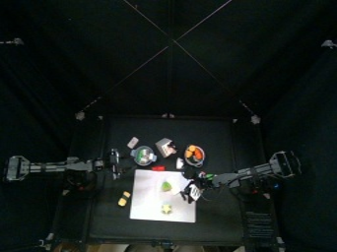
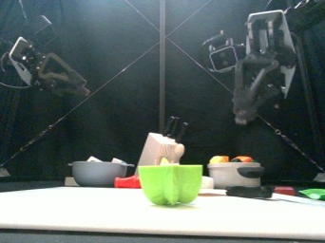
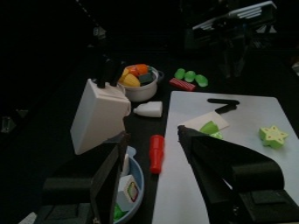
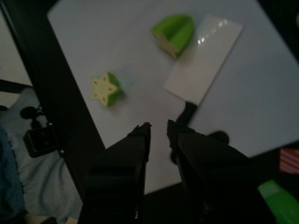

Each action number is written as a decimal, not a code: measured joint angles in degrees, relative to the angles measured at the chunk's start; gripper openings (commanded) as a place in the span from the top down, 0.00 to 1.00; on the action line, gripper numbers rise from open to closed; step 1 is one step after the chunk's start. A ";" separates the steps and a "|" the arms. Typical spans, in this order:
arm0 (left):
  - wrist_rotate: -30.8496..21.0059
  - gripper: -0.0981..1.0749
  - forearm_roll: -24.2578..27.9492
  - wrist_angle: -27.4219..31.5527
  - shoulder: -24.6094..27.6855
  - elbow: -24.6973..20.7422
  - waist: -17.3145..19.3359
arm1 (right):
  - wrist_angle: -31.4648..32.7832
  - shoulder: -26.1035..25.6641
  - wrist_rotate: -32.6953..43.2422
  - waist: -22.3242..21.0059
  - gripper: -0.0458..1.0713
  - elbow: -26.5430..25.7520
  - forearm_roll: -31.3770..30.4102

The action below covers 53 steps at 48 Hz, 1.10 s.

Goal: Grab cleaver handle

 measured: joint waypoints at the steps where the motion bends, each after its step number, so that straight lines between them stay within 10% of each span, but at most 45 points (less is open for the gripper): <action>1: 0.00 0.18 0.00 -0.09 0.00 0.00 0.00 | 0.44 0.62 0.09 0.00 0.38 -0.26 0.44; 53: -0.26 0.18 -3.96 0.00 0.00 1.14 -0.26 | 12.22 18.19 0.00 0.97 0.38 -11.43 1.49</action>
